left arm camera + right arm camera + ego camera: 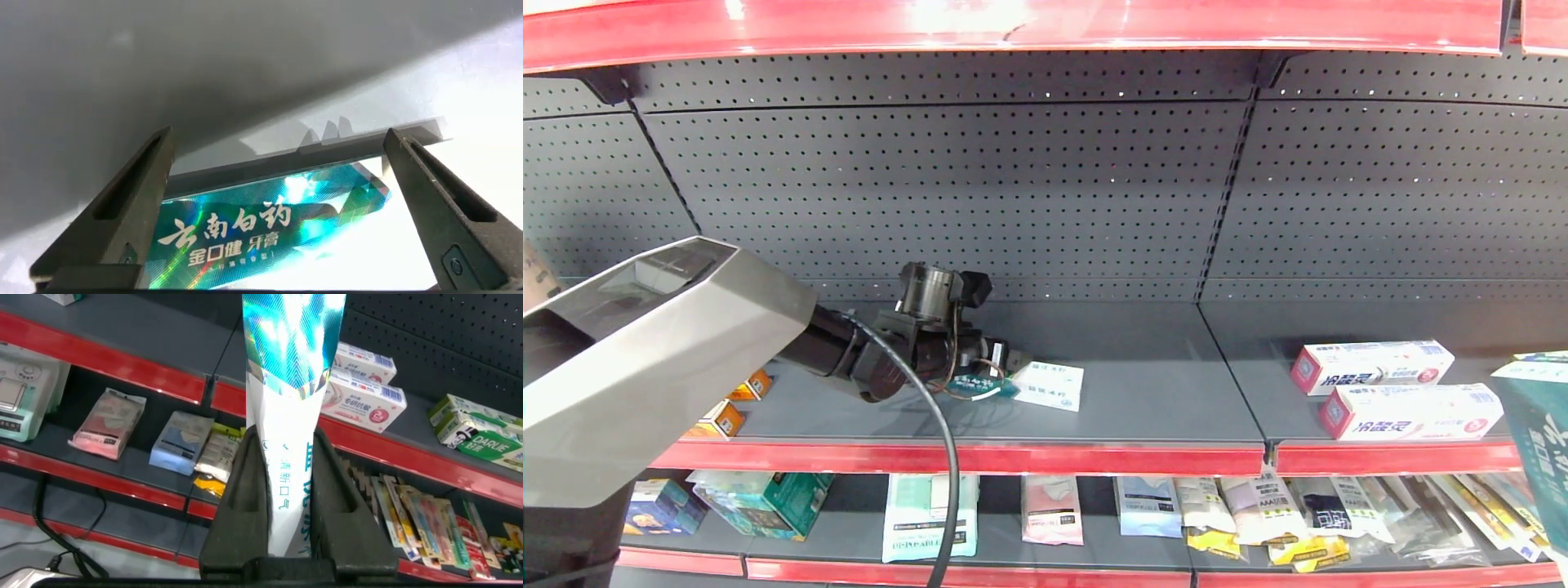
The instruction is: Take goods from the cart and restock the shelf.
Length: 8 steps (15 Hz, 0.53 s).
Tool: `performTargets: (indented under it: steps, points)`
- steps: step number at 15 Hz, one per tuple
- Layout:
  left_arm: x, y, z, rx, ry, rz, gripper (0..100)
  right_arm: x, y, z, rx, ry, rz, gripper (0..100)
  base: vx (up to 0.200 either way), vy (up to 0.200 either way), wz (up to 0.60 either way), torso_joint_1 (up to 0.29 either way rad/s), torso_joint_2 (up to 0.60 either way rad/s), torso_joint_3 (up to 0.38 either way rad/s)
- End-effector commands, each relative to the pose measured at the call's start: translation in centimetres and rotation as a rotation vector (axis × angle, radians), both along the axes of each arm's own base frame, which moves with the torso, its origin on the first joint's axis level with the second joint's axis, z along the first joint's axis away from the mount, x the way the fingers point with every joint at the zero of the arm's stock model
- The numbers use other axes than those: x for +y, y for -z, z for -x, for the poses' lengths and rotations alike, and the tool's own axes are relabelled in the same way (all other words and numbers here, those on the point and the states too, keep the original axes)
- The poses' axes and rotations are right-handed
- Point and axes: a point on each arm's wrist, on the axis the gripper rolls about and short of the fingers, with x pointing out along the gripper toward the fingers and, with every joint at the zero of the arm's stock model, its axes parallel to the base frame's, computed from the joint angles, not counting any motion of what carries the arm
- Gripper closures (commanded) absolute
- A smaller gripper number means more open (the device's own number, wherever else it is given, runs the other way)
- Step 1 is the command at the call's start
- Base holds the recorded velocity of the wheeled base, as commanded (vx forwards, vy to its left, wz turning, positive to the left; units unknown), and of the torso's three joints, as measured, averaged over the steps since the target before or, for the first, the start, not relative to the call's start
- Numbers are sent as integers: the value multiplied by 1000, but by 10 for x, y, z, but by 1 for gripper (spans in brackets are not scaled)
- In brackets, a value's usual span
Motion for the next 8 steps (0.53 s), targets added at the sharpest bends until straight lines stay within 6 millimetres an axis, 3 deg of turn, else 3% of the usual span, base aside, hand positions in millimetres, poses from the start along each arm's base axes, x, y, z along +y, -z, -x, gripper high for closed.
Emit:
performTargets:
  steps: [1,8]
  points:
    - [2,-1,4,6,1,-3,0,0,0,0,-3,0,1,100,0,0,0,0,0,0]
    - [15,1,9,33,-23,-16,0,0,1,2,-9,-1,4,100,0,0,0,0,0,0]
